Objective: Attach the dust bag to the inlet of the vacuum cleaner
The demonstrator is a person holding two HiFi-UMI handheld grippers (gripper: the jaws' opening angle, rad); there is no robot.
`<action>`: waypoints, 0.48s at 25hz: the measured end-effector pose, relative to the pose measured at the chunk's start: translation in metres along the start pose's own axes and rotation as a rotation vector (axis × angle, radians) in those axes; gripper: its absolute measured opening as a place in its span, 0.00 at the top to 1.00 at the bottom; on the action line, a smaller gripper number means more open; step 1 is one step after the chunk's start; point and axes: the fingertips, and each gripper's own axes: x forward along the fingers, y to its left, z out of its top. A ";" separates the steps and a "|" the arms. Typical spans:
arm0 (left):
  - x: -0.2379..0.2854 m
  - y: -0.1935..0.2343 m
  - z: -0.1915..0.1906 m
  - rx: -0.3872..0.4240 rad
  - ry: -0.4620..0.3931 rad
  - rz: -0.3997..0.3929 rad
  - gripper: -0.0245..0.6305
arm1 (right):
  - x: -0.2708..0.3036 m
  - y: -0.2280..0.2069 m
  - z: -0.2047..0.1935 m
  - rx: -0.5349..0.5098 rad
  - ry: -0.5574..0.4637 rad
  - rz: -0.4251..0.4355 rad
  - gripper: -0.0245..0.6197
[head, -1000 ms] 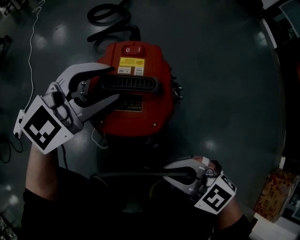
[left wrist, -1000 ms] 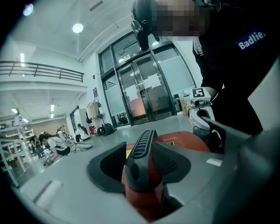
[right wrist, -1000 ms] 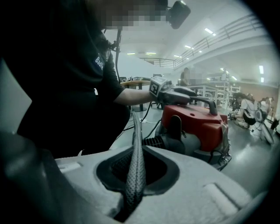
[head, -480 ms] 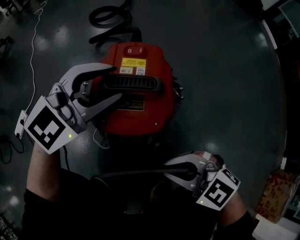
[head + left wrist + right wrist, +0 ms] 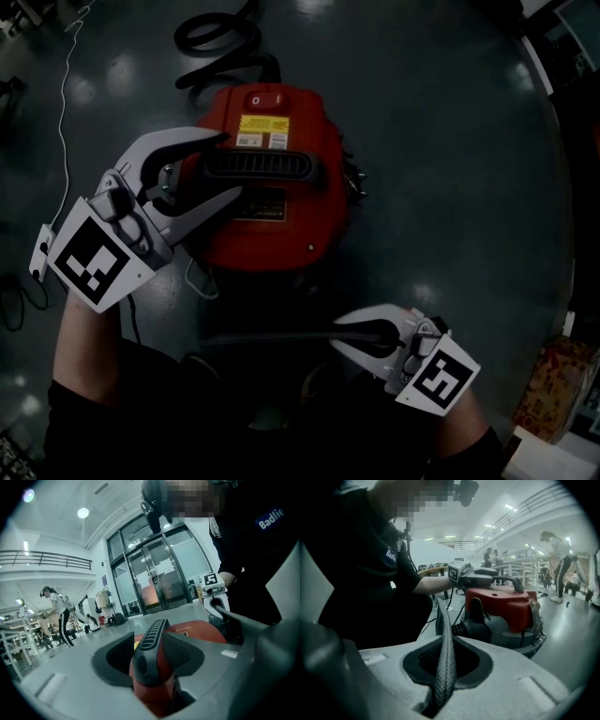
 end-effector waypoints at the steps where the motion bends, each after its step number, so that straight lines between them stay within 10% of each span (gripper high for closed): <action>1: 0.000 0.000 0.000 -0.002 -0.001 -0.001 0.69 | 0.002 0.000 0.003 -0.016 -0.002 0.004 0.91; 12: 0.000 0.000 0.001 0.004 -0.014 0.001 0.70 | 0.001 -0.005 0.001 -0.013 0.023 -0.033 0.90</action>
